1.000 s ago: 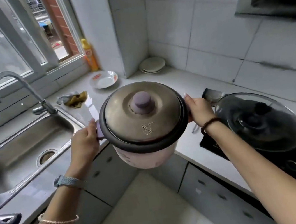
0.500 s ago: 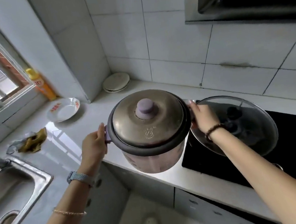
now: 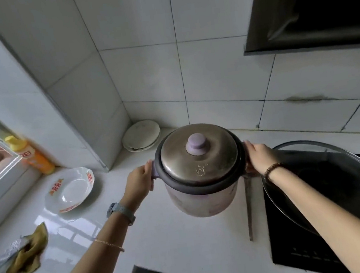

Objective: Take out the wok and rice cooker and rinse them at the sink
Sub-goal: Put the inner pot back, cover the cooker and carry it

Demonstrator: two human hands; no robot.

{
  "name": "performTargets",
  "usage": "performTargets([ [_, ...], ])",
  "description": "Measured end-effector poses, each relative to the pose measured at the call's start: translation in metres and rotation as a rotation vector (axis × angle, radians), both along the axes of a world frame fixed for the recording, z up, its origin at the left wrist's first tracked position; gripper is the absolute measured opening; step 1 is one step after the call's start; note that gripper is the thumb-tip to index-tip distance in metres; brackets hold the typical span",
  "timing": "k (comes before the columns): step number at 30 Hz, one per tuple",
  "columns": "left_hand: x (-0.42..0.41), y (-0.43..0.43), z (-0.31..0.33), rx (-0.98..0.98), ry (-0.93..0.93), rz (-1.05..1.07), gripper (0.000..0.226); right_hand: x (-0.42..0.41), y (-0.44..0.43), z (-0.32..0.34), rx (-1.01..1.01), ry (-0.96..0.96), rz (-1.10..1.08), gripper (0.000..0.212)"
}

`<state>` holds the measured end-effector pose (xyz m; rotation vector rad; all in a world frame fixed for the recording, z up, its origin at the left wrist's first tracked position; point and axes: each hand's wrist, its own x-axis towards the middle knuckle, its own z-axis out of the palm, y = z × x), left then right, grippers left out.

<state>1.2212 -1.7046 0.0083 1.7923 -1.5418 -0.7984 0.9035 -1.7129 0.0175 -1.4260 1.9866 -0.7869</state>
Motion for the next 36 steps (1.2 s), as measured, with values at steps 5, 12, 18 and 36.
performTargets([
  [5,0.017,-0.065,-0.018,0.076,0.073,-0.098,0.058,0.016,-0.050,-0.009,0.036,0.031,-0.044,0.053],
  [12,0.007,-0.132,-0.042,-0.002,0.034,0.007,0.067,0.022,-0.103,-0.030,0.056,0.019,-0.134,0.050],
  [18,-0.016,-0.172,-0.053,-0.031,-0.010,0.036,0.064,0.011,-0.144,-0.050,0.092,0.067,-0.199,0.054],
  [36,-0.037,-0.237,-0.084,0.005,-0.082,0.002,0.055,-0.006,-0.193,-0.093,0.149,0.112,-0.263,0.059],
])
